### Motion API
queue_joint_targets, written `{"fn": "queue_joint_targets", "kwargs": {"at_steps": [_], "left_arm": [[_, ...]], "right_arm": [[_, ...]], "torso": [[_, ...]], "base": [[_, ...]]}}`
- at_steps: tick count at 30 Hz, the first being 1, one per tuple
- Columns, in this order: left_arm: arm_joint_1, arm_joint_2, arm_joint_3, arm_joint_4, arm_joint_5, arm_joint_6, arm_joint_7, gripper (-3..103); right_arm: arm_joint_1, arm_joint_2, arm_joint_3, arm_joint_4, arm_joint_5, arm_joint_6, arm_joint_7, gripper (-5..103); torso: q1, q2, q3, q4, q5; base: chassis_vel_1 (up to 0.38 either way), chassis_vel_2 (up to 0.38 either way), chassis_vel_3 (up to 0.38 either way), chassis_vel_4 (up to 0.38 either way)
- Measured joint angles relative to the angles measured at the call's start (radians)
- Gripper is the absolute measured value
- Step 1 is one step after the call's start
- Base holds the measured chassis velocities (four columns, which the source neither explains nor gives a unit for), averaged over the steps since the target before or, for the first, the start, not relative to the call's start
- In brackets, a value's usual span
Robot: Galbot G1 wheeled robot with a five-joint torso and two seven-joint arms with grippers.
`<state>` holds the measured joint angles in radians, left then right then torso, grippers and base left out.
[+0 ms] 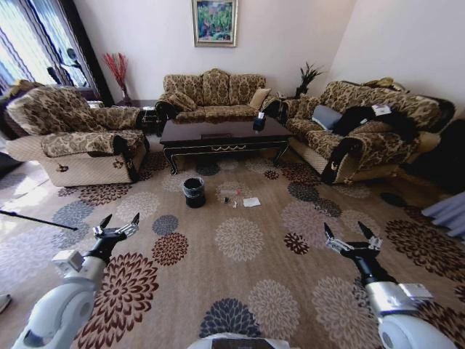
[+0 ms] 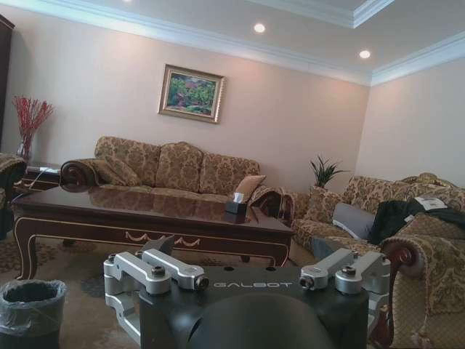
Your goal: Move to the front of the table and pick up the trash from the floor, then place it into the trash bin.
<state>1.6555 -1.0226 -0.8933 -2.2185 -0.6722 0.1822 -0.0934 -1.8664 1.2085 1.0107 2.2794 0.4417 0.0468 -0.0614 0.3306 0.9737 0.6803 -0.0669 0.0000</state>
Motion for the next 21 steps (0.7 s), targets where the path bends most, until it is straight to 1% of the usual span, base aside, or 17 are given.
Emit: {"fn": "queue_joint_targets", "kwargs": {"at_steps": [3,5,7,12,15,19,21], "left_arm": [[-0.006,-0.007,0.010,-0.002,0.069,-0.008,0.004,100],[-0.005,-0.009,0.010,-0.003,0.080,-0.010,0.005,100],[0.005,-0.013,0.008,-0.007,0.097,-0.013,0.013,100],[0.020,-0.016,-0.006,-0.013,0.094,-0.015,0.022,100],[0.020,-0.021,-0.006,-0.017,0.093,-0.014,0.024,100],[0.016,-0.028,-0.002,-0.030,0.093,-0.010,0.034,100],[0.014,-0.027,-0.001,-0.030,0.093,-0.009,0.034,100]], "right_arm": [[-0.008,0.001,0.009,0.015,0.025,-0.005,0.006,100],[-0.011,0.002,0.011,0.018,0.029,-0.005,0.007,100],[-0.024,0.000,0.019,0.027,0.034,-0.004,0.007,100],[-0.022,-0.004,0.018,0.040,0.033,-0.003,0.007,100],[-0.015,0.000,0.010,0.041,0.032,-0.004,0.007,100],[-0.007,0.009,-0.008,0.041,0.021,-0.005,0.007,100],[-0.006,0.009,-0.010,0.041,0.018,-0.005,0.006,100]], "torso": [[-0.008,-0.019,-0.010,0.0000,-0.0001],[-0.010,-0.022,-0.013,0.0000,-0.0001],[-0.016,-0.036,-0.021,-0.0001,0.0000],[-0.027,-0.062,-0.035,0.0001,0.0000],[-0.031,-0.072,-0.041,0.0001,0.0000],[-0.042,-0.096,-0.055,0.0001,0.0001],[-0.044,-0.100,-0.056,0.0000,0.0000]], "base": [[0.000,0.000,0.000,0.000],[0.000,0.000,0.000,0.000],[0.000,0.000,0.000,0.000],[0.000,0.000,0.000,0.000],[0.000,0.000,0.000,0.000],[0.000,0.000,0.000,0.000],[0.000,0.000,0.000,0.000]]}}
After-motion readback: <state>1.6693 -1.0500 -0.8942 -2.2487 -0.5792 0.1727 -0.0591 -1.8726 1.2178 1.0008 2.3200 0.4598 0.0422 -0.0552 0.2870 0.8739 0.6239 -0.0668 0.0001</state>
